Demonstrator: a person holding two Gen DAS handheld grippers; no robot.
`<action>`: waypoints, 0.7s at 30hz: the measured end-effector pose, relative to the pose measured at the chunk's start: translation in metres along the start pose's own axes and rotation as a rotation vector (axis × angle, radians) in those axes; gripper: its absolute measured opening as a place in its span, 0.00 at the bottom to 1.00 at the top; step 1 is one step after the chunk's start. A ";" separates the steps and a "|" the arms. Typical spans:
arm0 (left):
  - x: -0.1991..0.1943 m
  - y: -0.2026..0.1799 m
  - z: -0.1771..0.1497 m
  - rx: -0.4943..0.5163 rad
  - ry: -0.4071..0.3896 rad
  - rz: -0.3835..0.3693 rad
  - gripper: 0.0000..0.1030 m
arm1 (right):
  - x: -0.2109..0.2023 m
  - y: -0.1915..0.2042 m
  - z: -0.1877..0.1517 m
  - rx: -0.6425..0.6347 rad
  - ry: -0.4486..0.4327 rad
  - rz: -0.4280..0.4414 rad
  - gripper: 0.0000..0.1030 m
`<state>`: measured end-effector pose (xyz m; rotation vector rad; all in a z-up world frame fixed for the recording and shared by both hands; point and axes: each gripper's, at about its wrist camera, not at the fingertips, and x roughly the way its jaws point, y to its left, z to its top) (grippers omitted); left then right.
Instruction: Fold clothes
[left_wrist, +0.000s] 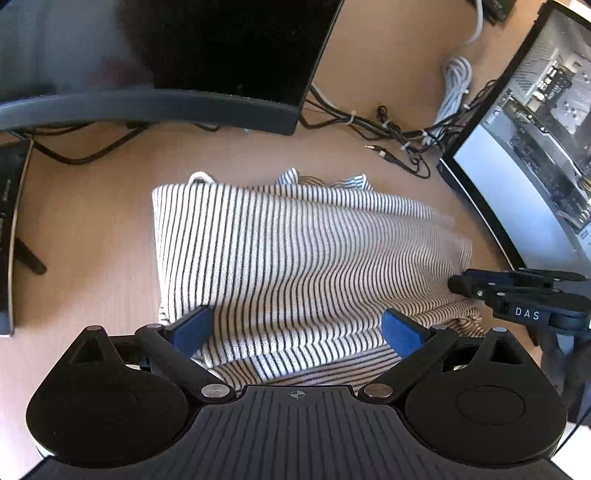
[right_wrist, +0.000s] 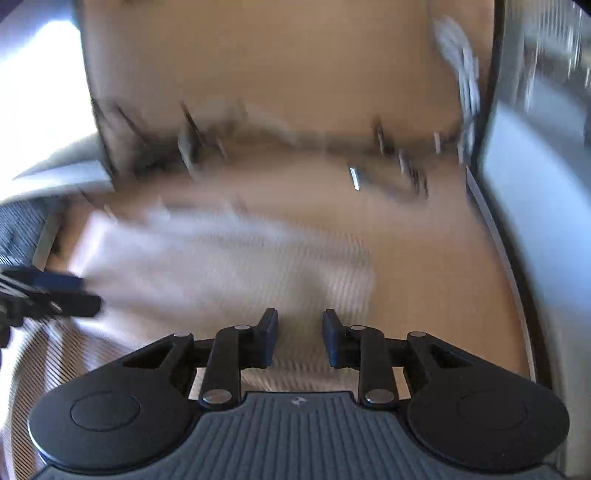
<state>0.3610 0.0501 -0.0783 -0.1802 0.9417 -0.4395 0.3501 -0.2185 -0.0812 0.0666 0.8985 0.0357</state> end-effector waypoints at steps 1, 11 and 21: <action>-0.001 0.000 0.000 -0.003 -0.002 -0.003 0.98 | -0.002 -0.002 0.000 0.005 -0.006 -0.001 0.36; -0.035 0.014 -0.007 -0.123 -0.041 0.001 0.98 | 0.047 0.016 0.054 0.021 0.016 0.085 0.36; -0.081 0.051 -0.036 -0.253 -0.085 0.078 0.99 | 0.091 0.040 0.092 0.016 0.031 0.170 0.06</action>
